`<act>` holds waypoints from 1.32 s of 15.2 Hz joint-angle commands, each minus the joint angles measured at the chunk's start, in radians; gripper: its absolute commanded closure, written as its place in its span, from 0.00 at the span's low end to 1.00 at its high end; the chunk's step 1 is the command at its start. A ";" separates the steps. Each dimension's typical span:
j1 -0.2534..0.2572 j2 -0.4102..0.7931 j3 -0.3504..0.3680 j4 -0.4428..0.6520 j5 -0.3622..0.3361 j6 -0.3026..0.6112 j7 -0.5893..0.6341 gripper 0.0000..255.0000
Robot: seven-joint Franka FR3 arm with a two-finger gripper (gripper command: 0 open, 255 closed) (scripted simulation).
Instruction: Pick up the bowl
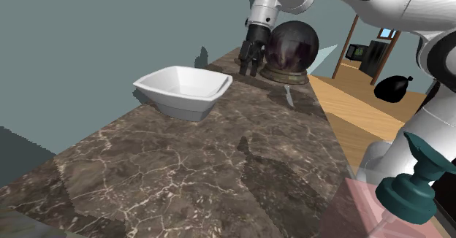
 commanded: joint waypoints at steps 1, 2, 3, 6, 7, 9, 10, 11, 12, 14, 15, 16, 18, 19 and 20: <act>0.011 0.084 -0.005 0.086 0.048 -0.021 -0.027 0.00; 0.014 0.128 -0.007 0.139 0.071 -0.038 -0.038 0.00; 0.015 0.174 -0.007 0.194 0.095 -0.058 -0.049 0.00; 0.015 0.318 -0.005 0.381 0.170 -0.128 -0.071 0.00; 0.012 0.371 -0.002 0.453 0.195 -0.155 -0.074 0.00; 0.002 0.487 0.010 0.620 0.248 -0.220 -0.070 0.00; -0.006 0.555 0.019 0.721 0.276 -0.259 -0.061 0.00; -0.009 0.569 0.023 0.743 0.281 -0.267 -0.058 0.00; -0.006 0.556 0.023 0.710 0.276 -0.248 -0.067 0.00; 0.000 0.534 0.021 0.649 0.270 -0.213 -0.084 0.00; 0.002 0.524 0.020 0.621 0.267 -0.196 -0.092 0.00; 0.005 0.516 0.020 0.594 0.264 -0.180 -0.100 0.00; 0.010 0.496 0.018 0.531 0.258 -0.140 -0.118 0.00; 0.010 0.496 0.018 0.531 0.258 -0.140 -0.118 0.00; 0.010 0.496 0.018 0.531 0.258 -0.140 -0.118 0.00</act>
